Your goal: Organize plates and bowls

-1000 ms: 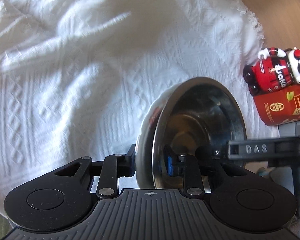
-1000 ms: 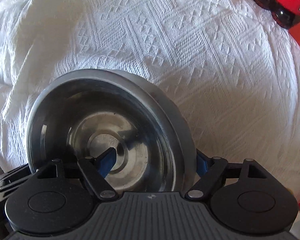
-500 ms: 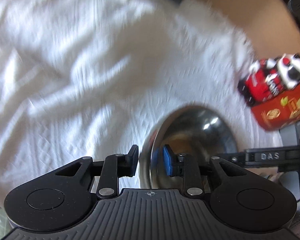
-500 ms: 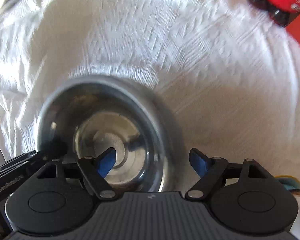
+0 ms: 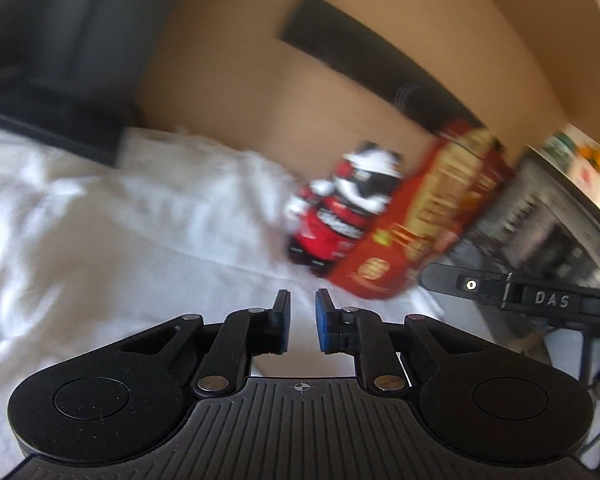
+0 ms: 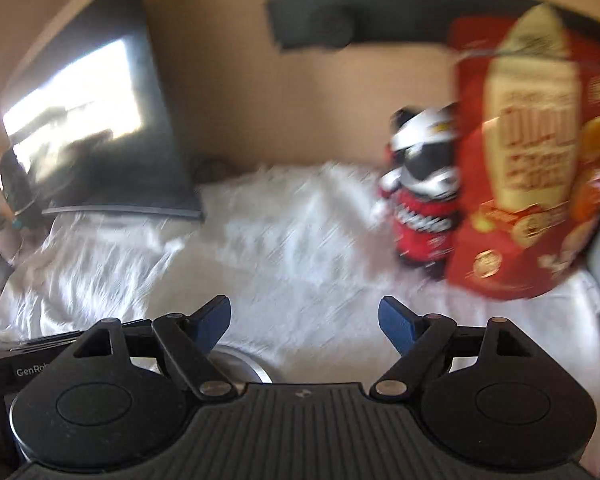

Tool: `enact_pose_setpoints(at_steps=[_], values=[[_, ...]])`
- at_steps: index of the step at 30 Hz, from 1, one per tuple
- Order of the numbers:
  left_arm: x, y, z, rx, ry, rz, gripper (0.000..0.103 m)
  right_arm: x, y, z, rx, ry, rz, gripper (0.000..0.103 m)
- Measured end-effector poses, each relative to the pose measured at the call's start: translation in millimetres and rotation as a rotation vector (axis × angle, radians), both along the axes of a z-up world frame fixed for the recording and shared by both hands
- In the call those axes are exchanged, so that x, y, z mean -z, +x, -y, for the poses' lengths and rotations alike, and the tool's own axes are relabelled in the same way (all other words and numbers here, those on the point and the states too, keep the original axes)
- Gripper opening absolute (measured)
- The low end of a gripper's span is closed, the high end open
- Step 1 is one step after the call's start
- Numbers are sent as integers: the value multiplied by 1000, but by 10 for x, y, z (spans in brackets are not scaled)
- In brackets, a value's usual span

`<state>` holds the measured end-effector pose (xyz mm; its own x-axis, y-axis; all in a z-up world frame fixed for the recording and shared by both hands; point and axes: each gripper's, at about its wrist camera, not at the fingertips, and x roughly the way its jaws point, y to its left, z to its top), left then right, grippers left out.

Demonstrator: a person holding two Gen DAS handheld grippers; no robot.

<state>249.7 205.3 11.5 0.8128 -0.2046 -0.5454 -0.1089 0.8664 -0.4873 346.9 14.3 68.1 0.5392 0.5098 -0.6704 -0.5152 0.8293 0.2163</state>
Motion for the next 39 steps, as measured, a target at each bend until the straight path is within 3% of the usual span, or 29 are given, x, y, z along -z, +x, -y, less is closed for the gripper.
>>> enact_pose_setpoints(at_steps=[2,4,9,13,19,22,30,35,39], values=[[-7,79,153,50,-5,-11,16,-30,-21,196,20,-16,28,82],[-1,150,338,85,39,-28,16,-13,-57,403,46,-34,35,82],[58,227,722,198,136,-60,15,283,-106,799,100,-72,-15,82],[174,296,846,294,70,-103,16,546,-187,988,133,-105,-37,82],[305,304,974,340,125,-222,16,864,-258,1149,147,-124,-105,82],[317,304,966,342,113,-255,17,985,-230,1170,154,-129,-147,82],[473,371,1035,286,211,-339,18,1118,-167,1062,112,-156,-178,82],[582,413,977,252,212,-384,36,1241,-82,1028,109,-187,-198,82],[632,440,920,225,200,-406,38,1333,-2,1049,127,-215,-211,82]])
